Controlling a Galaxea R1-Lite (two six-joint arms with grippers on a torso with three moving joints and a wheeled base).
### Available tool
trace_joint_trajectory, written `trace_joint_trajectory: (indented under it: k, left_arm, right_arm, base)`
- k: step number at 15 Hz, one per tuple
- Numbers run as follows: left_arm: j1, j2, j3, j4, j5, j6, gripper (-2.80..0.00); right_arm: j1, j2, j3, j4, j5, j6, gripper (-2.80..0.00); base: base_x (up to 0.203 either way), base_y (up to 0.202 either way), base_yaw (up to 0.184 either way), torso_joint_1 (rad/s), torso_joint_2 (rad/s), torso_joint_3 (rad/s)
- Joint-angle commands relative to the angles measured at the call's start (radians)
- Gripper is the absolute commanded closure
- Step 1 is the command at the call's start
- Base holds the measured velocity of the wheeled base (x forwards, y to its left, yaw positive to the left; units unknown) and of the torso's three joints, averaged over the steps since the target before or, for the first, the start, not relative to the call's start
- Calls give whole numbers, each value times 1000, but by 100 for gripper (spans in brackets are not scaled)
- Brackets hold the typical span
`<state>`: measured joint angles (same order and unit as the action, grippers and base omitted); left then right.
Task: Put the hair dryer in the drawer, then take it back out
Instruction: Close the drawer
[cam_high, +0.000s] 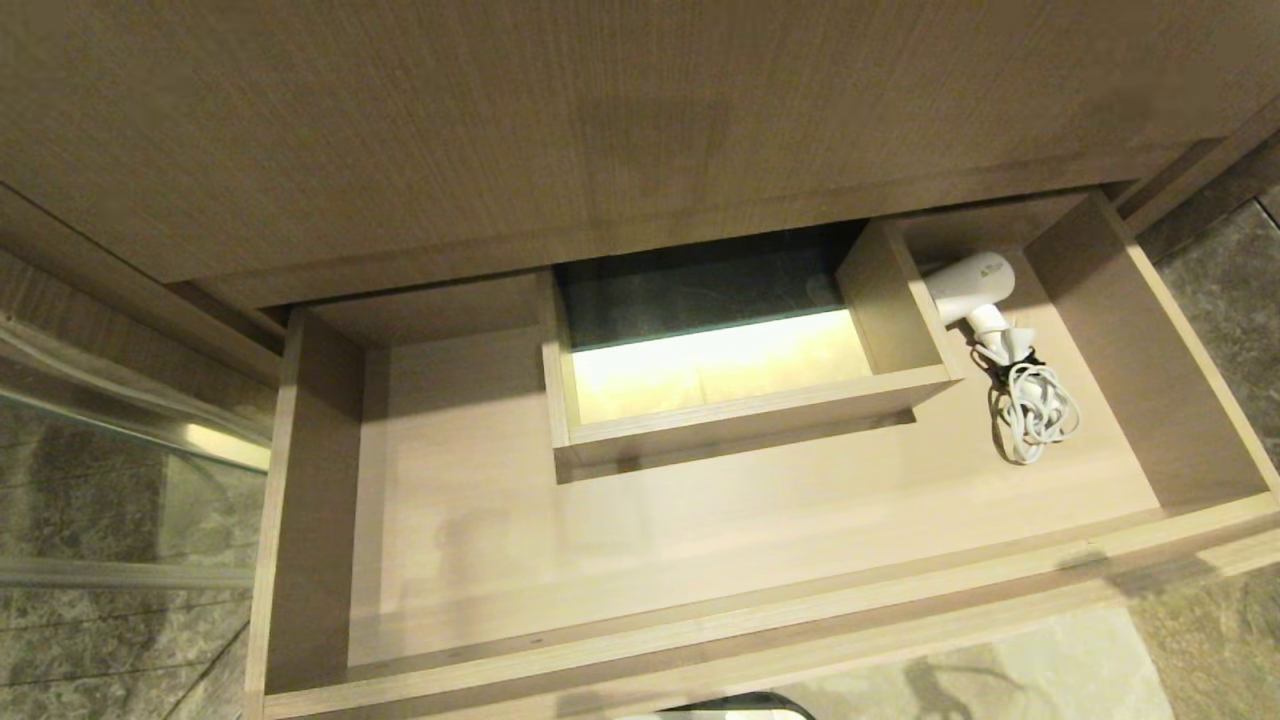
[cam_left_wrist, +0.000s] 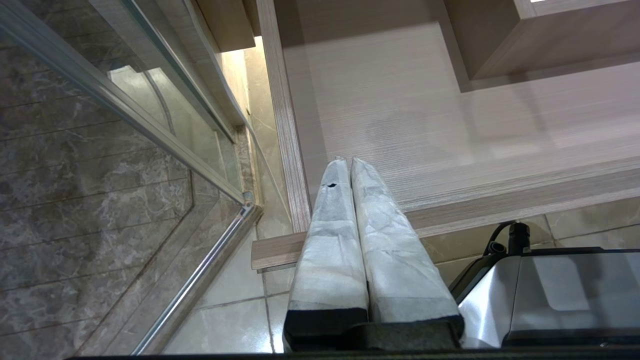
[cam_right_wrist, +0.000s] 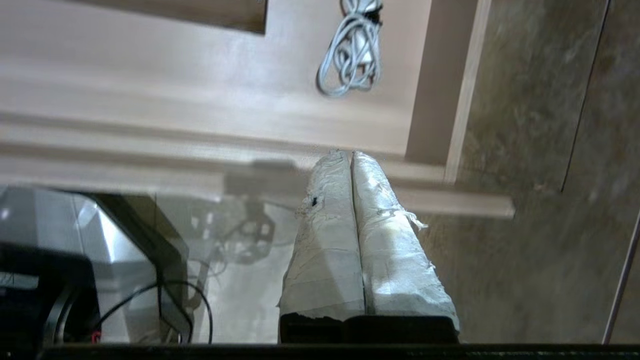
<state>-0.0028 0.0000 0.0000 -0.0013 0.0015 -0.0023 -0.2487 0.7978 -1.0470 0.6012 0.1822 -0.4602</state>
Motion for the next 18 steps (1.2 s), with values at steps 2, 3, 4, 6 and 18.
trace_joint_trajectory:
  k: [2,3,4,6,18]
  left_arm:
    - [0,0,1,0,0,-1,0]
    - [0,0,1,0,0,0,0]
    - [0,0,0,0,0,-1,0]
    - [0,0,1,0,0,-1,0]
    - [0,0,1,0,0,-1,0]
  right_arm:
    - [1,-136,89,51,-23,-2,0]
    - [3,-154,111,83,-40,-3,0]
    - [3,-160,132,117,-68,-3,0]
    - [3,-148,171,193,-155,-4,0]
    - [26,444,257,315,-257,-2,0]
  base:
    - [0,0,0,0,0,0]
    - [0,0,0,0,0,0]
    - [0,0,0,0,0,0]
    - [0,0,0,0,0,0]
    - [0,0,0,0,0,0]
